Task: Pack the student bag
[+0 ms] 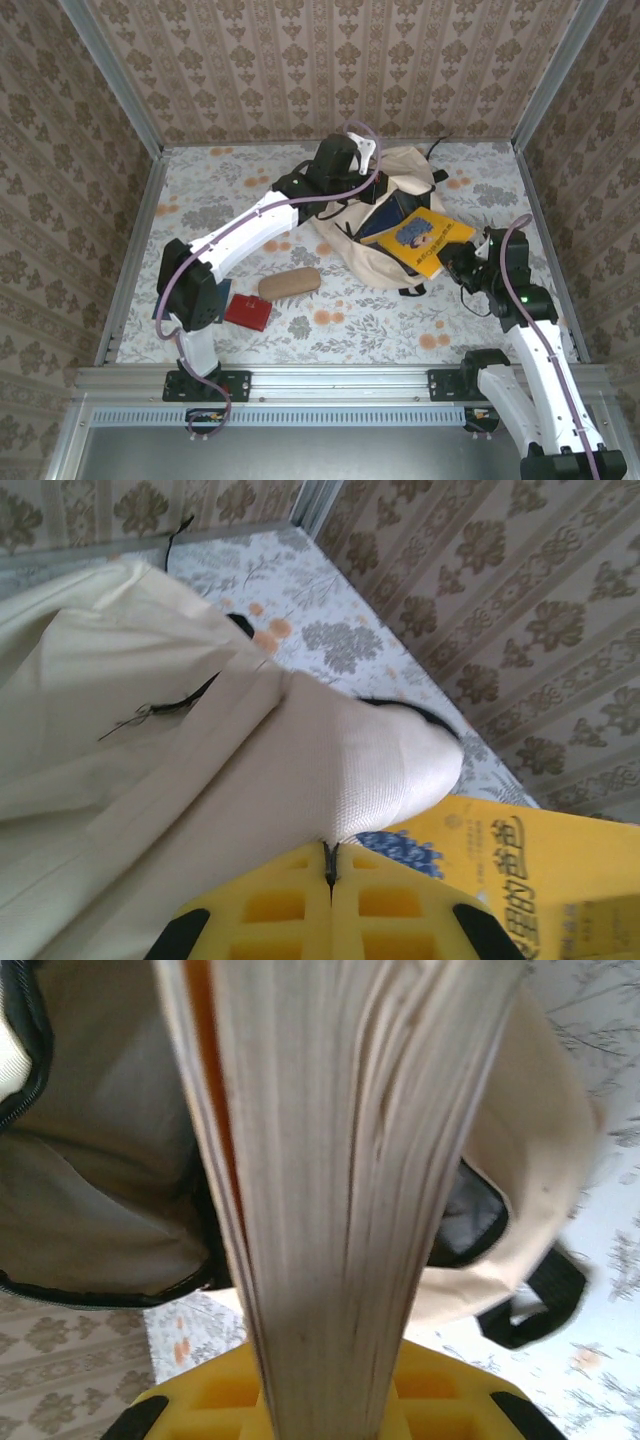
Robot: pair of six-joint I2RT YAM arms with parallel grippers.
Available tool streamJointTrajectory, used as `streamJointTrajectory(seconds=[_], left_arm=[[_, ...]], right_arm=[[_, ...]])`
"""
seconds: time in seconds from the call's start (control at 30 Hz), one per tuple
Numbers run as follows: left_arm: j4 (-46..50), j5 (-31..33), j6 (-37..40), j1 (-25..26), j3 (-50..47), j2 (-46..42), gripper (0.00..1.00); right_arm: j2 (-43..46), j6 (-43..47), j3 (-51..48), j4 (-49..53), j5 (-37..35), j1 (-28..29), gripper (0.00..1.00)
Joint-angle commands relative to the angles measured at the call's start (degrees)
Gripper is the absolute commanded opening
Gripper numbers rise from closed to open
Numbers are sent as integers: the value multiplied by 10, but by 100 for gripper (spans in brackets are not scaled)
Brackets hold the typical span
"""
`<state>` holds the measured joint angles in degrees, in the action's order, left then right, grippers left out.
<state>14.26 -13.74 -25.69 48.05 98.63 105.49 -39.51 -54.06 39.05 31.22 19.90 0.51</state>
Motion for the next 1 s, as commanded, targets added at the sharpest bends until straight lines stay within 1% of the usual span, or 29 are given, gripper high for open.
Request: streamJointTrajectory(seconds=[0.0, 0.13, 0.33, 0.43, 0.6, 0.77, 0.83, 0.97], left_arm=[[-52, -16, 11, 8, 1, -27, 0], [-49, -17, 10, 10, -1, -27, 0], [-46, -20, 0, 10, 5, -20, 0], [-40, -18, -6, 10, 10, -14, 0], [-36, -18, -10, 10, 11, -11, 0], [-31, -22, -14, 9, 15, -6, 0], [-29, -21, -15, 10, 12, -6, 0], [-25, -16, -16, 10, 10, -9, 0]], right_arm=[[-6, -57, -18, -154, 47, 0, 8], [-20, -85, -41, -210, 27, 2, 8], [-77, -118, -75, -314, -26, 20, 7], [-116, -131, -86, -368, -54, 49, 8], [-190, -133, -85, -412, -123, 111, 8], [-256, -165, -87, -427, -232, 163, 8], [-282, -174, -82, -436, -266, 172, 8], [-345, -189, -59, -483, -281, 172, 8]])
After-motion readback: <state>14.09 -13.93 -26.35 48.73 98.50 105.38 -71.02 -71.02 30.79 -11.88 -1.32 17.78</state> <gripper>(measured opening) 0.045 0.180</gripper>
